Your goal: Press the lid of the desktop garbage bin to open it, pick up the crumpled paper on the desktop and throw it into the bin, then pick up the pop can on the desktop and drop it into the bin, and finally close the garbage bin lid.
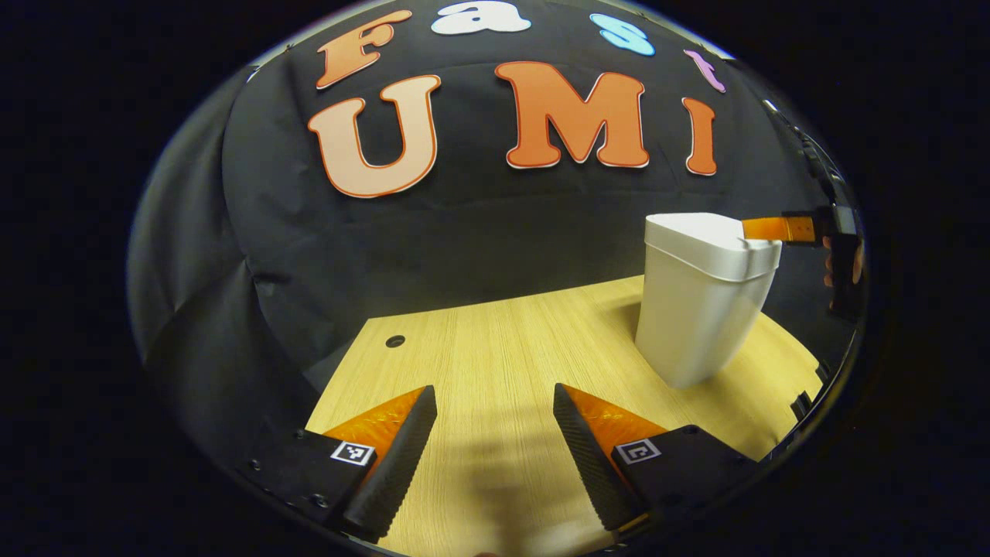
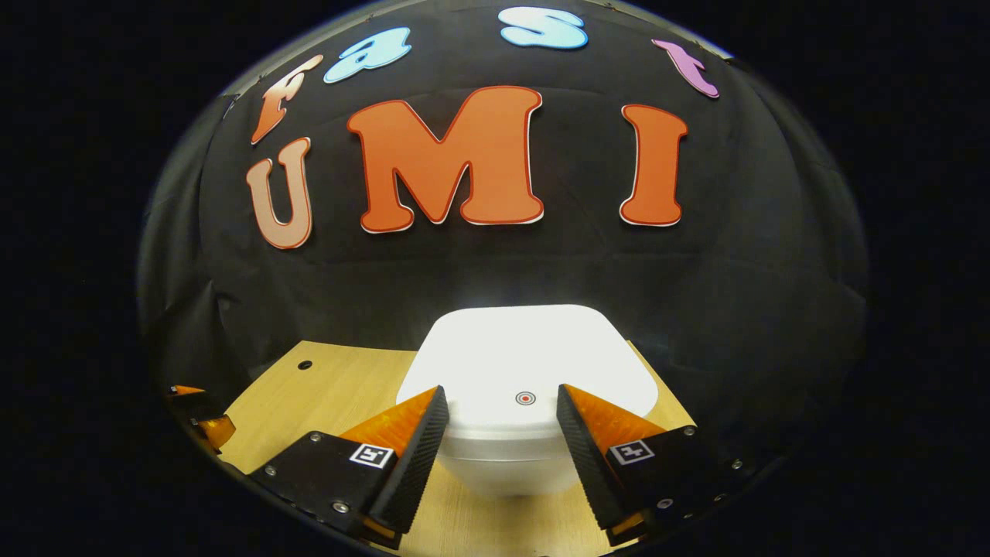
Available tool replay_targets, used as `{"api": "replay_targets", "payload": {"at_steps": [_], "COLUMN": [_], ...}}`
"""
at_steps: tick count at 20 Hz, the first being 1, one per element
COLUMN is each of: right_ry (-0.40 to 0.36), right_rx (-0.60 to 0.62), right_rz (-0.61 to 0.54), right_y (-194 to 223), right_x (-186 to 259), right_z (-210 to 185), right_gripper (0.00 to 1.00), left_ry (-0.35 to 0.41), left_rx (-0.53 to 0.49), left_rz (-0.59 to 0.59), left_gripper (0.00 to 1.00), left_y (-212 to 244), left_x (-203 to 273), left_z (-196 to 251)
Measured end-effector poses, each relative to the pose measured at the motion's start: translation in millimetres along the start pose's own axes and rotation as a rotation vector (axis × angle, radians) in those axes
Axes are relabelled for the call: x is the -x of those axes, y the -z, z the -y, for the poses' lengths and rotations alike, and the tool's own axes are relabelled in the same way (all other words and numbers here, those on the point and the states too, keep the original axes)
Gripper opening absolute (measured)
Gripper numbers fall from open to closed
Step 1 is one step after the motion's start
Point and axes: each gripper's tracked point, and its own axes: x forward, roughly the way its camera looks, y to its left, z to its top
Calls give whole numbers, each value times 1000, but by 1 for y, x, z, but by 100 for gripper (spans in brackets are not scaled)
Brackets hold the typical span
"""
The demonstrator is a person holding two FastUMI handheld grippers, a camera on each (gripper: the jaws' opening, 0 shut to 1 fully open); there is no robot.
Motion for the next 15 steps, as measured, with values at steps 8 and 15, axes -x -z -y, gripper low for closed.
{"api": "replay_targets", "payload": {"at_steps": [8,15], "right_ry": [-28,-81], "right_rx": [126,129], "right_rz": [99,162], "right_y": [-6,-12], "right_x": [28,45], "right_z": [-32,-61], "right_gripper": [86,87], "left_ry": [34,46], "left_rx": [2,12], "left_rz": [105,273], "left_gripper": [97,97], "left_y": [-45,-100], "left_x": [-5,8], "left_z": [11,13]}}
